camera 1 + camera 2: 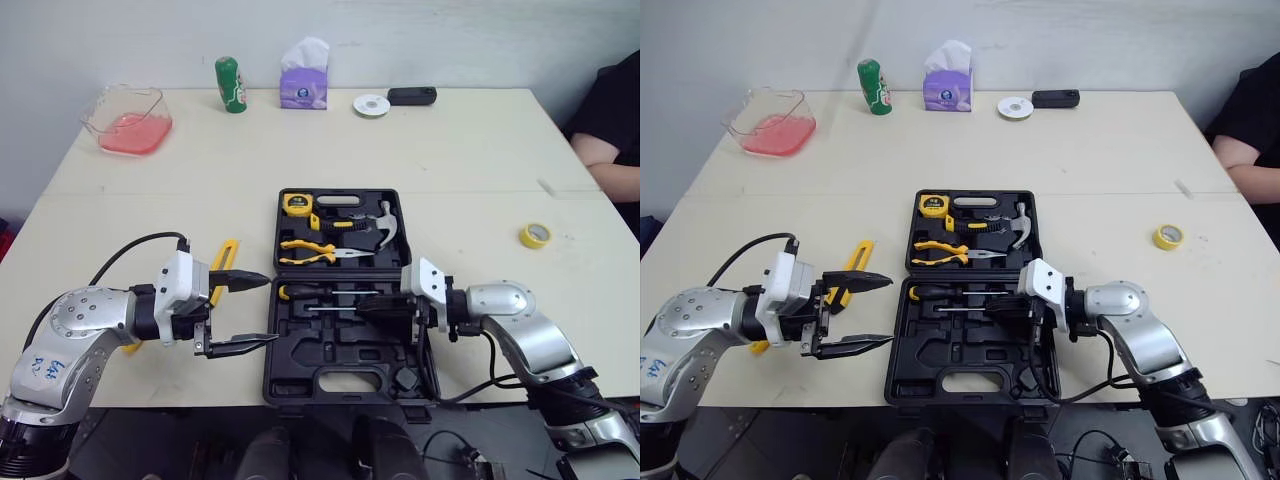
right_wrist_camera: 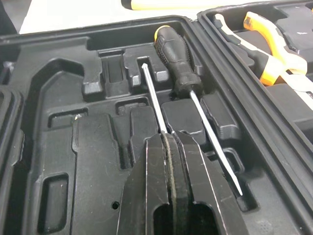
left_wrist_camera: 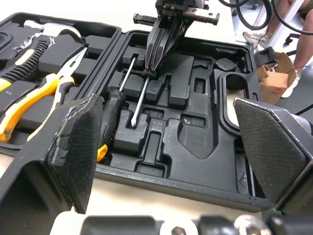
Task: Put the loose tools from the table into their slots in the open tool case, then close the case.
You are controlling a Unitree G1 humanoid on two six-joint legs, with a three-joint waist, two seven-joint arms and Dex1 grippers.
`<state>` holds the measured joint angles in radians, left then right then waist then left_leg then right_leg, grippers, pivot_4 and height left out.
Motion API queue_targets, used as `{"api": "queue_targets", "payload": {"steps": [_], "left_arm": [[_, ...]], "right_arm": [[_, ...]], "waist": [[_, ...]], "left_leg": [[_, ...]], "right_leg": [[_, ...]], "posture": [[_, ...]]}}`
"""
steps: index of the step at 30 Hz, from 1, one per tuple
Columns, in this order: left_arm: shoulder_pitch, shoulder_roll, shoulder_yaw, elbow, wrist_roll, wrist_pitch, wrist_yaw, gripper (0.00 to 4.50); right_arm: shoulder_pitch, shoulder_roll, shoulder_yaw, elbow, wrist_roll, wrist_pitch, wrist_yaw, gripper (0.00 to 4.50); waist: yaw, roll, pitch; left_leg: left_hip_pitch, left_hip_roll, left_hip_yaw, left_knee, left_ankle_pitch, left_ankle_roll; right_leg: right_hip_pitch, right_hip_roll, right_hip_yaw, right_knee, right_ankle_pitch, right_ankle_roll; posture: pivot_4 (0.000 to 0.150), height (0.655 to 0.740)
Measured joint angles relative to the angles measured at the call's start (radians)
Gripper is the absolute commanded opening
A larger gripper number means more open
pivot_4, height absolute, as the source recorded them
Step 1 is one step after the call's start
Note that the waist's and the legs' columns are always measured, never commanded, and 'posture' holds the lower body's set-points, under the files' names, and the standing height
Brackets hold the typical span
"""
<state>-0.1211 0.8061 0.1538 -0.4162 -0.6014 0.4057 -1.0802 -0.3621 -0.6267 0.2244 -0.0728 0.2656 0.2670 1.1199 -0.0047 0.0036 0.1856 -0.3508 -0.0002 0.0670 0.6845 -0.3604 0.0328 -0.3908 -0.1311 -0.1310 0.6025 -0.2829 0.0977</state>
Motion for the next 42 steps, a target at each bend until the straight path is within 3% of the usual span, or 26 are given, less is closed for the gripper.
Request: {"api": "queue_targets", "payload": {"steps": [10, 15, 20, 24, 27, 31, 42], "left_arm": [[0.011, -0.001, 0.0, 0.0, 0.003, -0.004, 0.007, 4.5], [0.017, -0.01, 0.0, 0.001, 0.017, -0.027, 0.015, 4.5], [0.053, -0.021, 0.07, 0.026, 0.023, -0.074, 0.04, 4.5], [0.109, -0.005, 0.185, 0.092, 0.023, -0.076, 0.057, 4.5], [0.154, 0.005, 0.269, 0.186, 0.044, -0.12, 0.06, 4.5], [0.235, 0.025, 0.422, 0.354, 0.083, -0.185, 0.063, 4.5], [0.37, -0.02, 0.621, 0.555, 0.117, -0.263, 0.175, 4.5]], "right_arm": [[-0.008, 0.007, 0.011, -0.021, -0.009, 0.061, -0.029, 0.11], [0.014, 0.007, -0.011, 0.019, -0.008, -0.061, -0.012, 0.11], [0.107, 0.004, -0.16, 0.013, 0.162, -0.136, 0.095, 0.11], [0.117, -0.068, -0.316, -0.006, 0.232, -0.136, 0.092, 1.37], [0.153, -0.116, -0.399, 0.011, 0.228, -0.198, 0.099, 2.63], [0.217, -0.202, -0.574, 0.201, 0.178, -0.333, 0.087, 4.34], [0.298, -0.269, -0.783, 0.652, 0.088, -0.661, -0.024, 4.43]], "waist": [[0.001, -0.006, -0.006], [0.002, -0.005, -0.005], [0.007, 0.003, 0.002], [0.003, 0.009, 0.006], [0.004, 0.009, 0.006], [0.004, 0.009, 0.006], [0.001, 0.009, 0.006]], "left_leg": [[0.015, 0.004, -0.001, -0.002, -0.004, -0.004], [0.015, 0.004, -0.001, -0.002, -0.005, -0.004], [0.011, 0.004, -0.002, -0.002, -0.005, -0.002], [0.01, 0.004, -0.001, -0.002, -0.006, -0.001], [0.009, 0.004, -0.001, -0.003, -0.006, -0.002], [0.005, 0.003, 0.001, -0.003, -0.006, 0.001], [-0.001, 0.003, 0.003, -0.003, -0.006, 0.0]], "right_leg": [[0.013, 0.0, 0.0, -0.005, -0.002, -0.004], [0.013, 0.0, 0.0, -0.006, -0.002, -0.005], [0.012, 0.0, -0.001, -0.007, -0.002, -0.004], [0.011, 0.0, -0.002, -0.007, -0.002, -0.003], [0.01, 0.001, -0.002, -0.007, -0.002, -0.003], [0.006, -0.001, -0.002, -0.008, -0.001, -0.002], [-0.002, -0.002, 0.0, -0.008, -0.001, -0.002]], "posture": [[0.15, 0.74], [0.15, 0.74], [0.15, 0.74], [0.15, 0.74], [0.15, 0.74], [0.15, 0.74], [0.15, 0.74]]}}
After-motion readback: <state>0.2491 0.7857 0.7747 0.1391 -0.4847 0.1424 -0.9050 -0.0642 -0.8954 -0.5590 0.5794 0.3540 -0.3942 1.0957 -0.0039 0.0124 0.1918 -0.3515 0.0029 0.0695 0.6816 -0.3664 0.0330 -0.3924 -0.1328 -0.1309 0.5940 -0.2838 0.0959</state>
